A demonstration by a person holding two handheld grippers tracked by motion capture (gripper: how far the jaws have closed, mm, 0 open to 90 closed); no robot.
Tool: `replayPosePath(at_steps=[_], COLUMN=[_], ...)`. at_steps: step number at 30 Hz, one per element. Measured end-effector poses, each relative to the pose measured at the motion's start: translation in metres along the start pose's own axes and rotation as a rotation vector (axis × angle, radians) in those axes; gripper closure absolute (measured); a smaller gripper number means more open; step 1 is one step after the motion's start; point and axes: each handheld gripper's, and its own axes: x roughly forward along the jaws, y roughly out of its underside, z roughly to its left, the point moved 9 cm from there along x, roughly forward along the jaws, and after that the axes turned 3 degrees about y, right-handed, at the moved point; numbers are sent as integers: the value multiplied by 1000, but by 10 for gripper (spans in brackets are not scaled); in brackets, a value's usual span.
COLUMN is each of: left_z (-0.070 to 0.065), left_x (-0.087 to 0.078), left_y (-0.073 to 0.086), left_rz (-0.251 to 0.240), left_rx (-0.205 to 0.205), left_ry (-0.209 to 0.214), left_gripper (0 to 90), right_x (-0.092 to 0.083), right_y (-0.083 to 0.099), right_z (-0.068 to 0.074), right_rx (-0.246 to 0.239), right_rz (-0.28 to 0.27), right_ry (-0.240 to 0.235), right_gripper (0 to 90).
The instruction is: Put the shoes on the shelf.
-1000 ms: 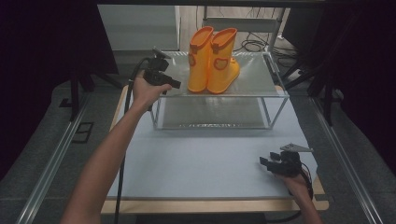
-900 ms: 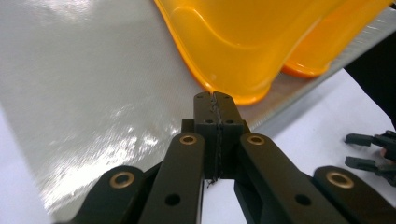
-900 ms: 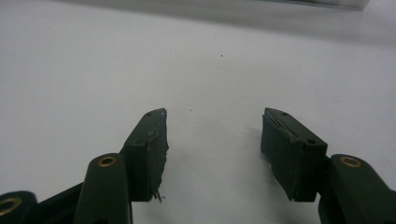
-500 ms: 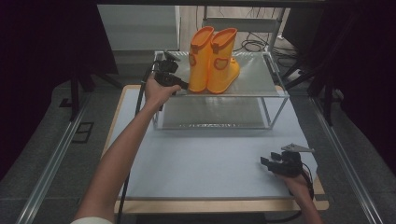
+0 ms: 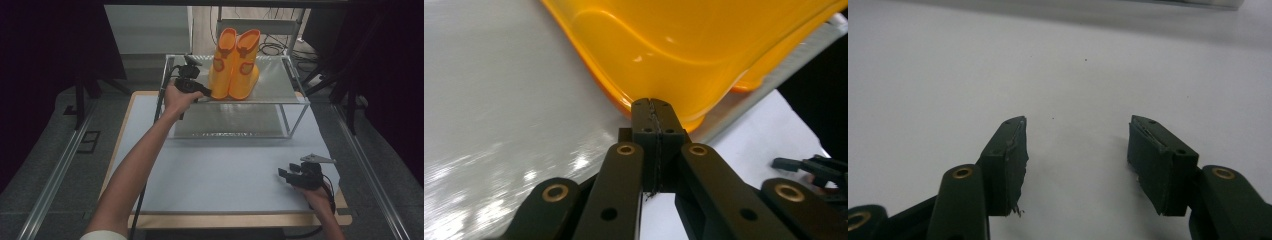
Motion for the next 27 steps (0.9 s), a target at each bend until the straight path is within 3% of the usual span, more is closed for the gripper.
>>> replayPosePath(at_steps=[6,12,13,17,19,20,23,27], left_z=[-15,-12,-7,-1,-4,-6,-8,-10], left_x=[11,8,7,8,13,14,14,15], left_y=[-1,0,1,2,1,-1,-2,-2], left_rz=[-9,-8,-16,-11,-20,-28,-33,-40], left_rx=[7,10,12,0,-15,-10,-22,-17], left_ry=[39,47,23,-3,16,-7,12,-1], left_gripper=[900,891,889,892,893,900,900,900], right_x=[1,1,1,1,1,1,0,1], right_y=[0,0,0,0,0,0,0,0], right_z=[1,1,1,1,1,1,1,1], right_rx=[-7,-6,-7,-6,-6,-6,-2,-6], right_rz=[0,0,-1,-1,-1,-1,0,-1], right_ry=[-2,-6,-6,-6,-6,-4,-5,0], right_gripper=[412,413,413,413,413,413,414,412])
